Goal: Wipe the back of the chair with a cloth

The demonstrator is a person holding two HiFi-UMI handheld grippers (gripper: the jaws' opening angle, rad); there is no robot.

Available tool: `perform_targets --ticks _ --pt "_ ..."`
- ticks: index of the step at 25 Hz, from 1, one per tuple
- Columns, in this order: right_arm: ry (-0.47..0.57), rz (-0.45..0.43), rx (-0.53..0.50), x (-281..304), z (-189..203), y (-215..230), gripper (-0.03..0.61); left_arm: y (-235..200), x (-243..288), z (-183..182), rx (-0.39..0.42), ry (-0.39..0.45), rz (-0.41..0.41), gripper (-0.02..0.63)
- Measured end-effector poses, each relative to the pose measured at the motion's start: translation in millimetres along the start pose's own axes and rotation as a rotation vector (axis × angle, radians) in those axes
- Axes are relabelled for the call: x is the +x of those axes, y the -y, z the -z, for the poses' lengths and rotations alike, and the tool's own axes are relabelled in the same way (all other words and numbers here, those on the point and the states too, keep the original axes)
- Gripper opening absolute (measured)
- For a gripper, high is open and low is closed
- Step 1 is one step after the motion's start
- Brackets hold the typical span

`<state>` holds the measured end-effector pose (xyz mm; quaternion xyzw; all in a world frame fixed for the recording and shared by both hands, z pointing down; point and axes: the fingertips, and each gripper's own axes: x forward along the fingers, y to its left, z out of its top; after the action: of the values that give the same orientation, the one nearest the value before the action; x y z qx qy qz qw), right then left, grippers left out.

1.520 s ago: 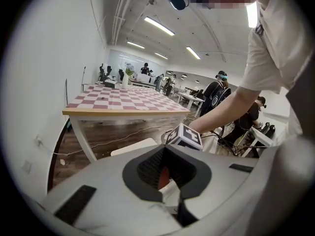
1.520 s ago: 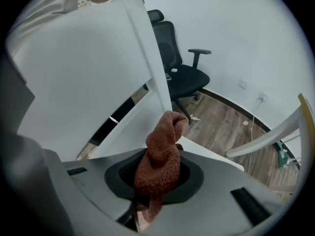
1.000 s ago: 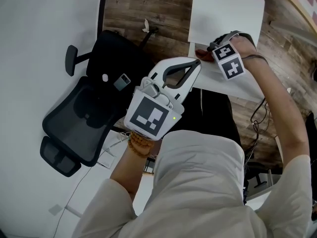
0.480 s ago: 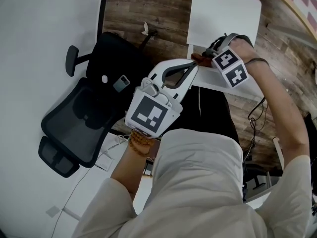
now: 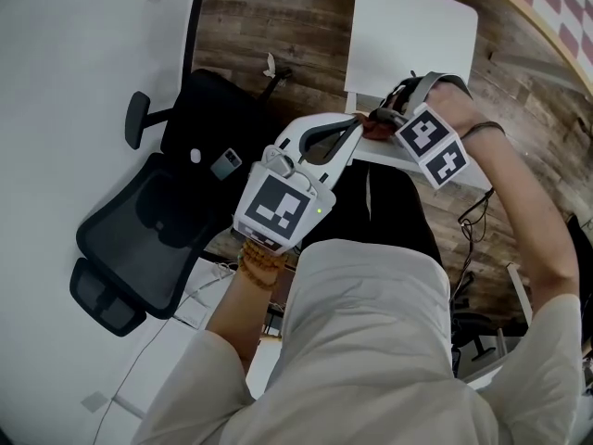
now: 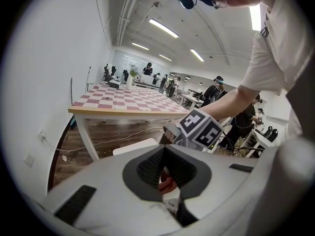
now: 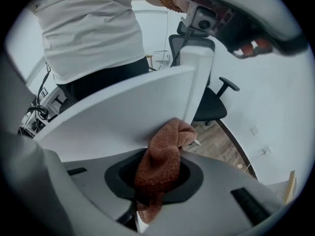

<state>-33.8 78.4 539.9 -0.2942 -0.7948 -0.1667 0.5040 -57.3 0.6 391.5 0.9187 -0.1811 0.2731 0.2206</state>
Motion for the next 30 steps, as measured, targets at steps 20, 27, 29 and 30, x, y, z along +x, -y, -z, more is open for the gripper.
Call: perform_targets --ticks 20,27,29,30 --pt "-0.043 0.050 -0.105 -51 -13 -18 0.084 3 11 -19 0.087 0.024 0.026 0.012" --pt "-0.045 0.019 -0.099 -35 -2 -20 0.084 -1 19 -14 0.060 0.012 0.028 0.012" --pt "-0.052 0.010 -0.103 -30 2 -21 0.084 -1 20 -12 0.025 0.005 0.024 0.012" --pt "-0.055 0.005 -0.105 -27 5 -22 0.084 -1 21 -11 0.016 0.004 0.023 0.012"
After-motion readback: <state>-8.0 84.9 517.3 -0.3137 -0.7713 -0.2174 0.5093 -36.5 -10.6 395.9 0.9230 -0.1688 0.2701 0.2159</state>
